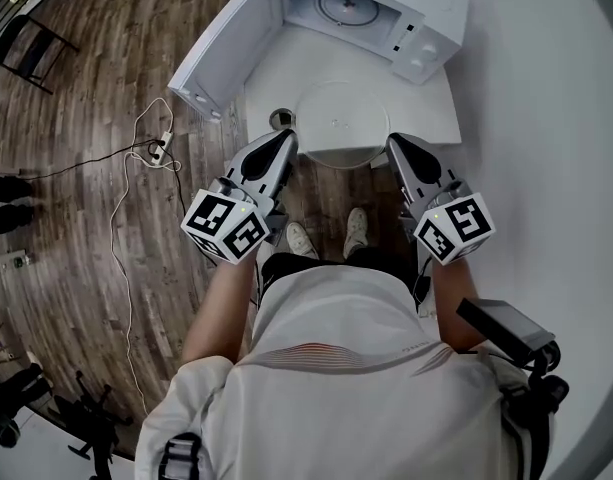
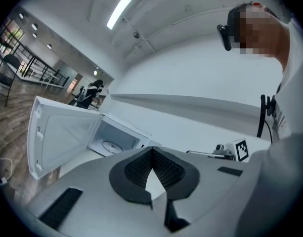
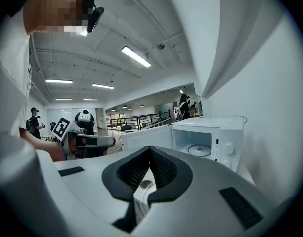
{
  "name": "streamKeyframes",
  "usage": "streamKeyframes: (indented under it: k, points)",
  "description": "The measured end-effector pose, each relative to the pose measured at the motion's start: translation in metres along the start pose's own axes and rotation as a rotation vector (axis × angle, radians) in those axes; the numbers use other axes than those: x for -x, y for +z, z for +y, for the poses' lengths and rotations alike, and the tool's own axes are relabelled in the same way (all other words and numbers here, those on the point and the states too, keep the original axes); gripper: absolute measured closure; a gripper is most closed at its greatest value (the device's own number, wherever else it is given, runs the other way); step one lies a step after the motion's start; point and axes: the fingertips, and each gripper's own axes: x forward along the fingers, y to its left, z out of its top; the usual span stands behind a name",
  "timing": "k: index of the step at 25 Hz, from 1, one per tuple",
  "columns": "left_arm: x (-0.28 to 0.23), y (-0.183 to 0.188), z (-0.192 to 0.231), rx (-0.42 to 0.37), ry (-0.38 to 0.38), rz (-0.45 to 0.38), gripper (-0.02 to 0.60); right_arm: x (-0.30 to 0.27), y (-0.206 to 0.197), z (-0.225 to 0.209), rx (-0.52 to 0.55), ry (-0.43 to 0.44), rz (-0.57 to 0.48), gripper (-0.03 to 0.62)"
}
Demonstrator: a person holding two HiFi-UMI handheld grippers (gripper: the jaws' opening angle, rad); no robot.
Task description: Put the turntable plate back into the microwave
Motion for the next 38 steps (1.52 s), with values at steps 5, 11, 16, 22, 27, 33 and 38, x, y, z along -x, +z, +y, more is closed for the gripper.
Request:
streamKeyframes:
  k: [5,11,16,22,27,33,38]
  points:
    - [-0.014,-0.005,0.006,0.200,-0.006,-0.027,0.572,-0.005,-0.003,-0.014,-0.008,0.033,-0.004,0.589]
    - [-0.030,-0.026,0.013,0.556,-0.050,-0.086,0.572,-0.001,-0.013,-0.038,-0.038,0.043,0.019,0.589]
    - [-0.037,-0.057,0.021,0.620,-0.042,-0.069,0.571,0.001,-0.022,-0.053,-0.053,0.047,0.047,0.589]
    - [-0.044,-0.124,0.041,0.704,-0.003,0.009,0.514,0.000,-0.038,-0.069,-0.061,0.054,0.091,0.589]
    - [-0.049,-0.176,0.050,0.784,0.045,0.058,0.456,0.003,-0.051,-0.086,-0.068,0.053,0.118,0.589]
    - [-0.033,-0.214,0.061,0.882,0.107,0.061,0.402,0.006,-0.068,-0.095,-0.080,0.056,0.145,0.589]
    - [-0.030,-0.245,0.056,0.946,0.103,0.077,0.370,0.009,-0.085,-0.094,-0.096,0.064,0.181,0.589]
